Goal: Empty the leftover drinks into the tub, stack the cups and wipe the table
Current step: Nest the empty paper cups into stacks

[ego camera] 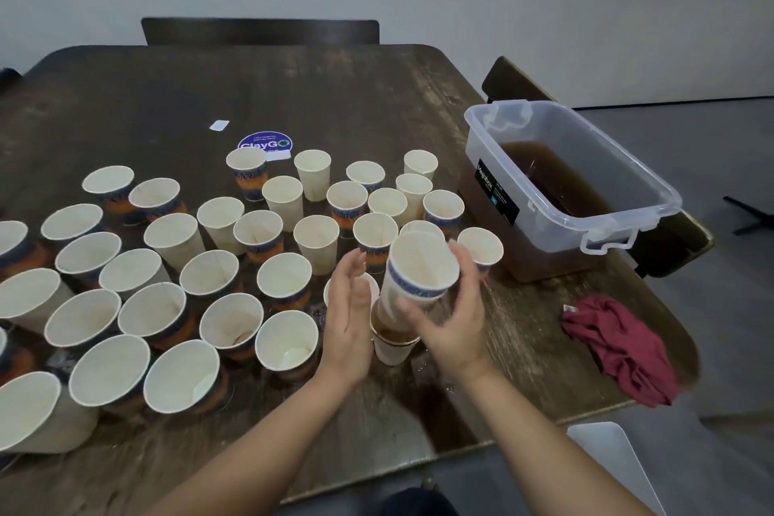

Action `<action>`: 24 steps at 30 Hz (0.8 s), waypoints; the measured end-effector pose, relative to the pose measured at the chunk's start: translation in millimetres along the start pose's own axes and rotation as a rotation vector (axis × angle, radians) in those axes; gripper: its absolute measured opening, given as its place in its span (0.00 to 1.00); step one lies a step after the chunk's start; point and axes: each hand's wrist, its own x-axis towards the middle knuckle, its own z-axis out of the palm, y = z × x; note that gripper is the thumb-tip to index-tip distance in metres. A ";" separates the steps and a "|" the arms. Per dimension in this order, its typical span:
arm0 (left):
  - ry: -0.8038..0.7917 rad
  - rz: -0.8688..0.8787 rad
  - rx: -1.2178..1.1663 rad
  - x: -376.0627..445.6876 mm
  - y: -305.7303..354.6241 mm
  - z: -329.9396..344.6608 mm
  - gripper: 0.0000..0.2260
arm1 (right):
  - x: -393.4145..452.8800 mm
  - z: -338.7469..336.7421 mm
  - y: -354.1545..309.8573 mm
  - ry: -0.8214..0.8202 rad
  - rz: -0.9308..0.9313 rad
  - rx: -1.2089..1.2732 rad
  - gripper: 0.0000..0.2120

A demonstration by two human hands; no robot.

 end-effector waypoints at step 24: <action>-0.230 0.334 1.000 6.8 -37.0 -19.6 0.39 | 11.7 -16.1 75.0 -0.203 -0.225 -0.764 0.08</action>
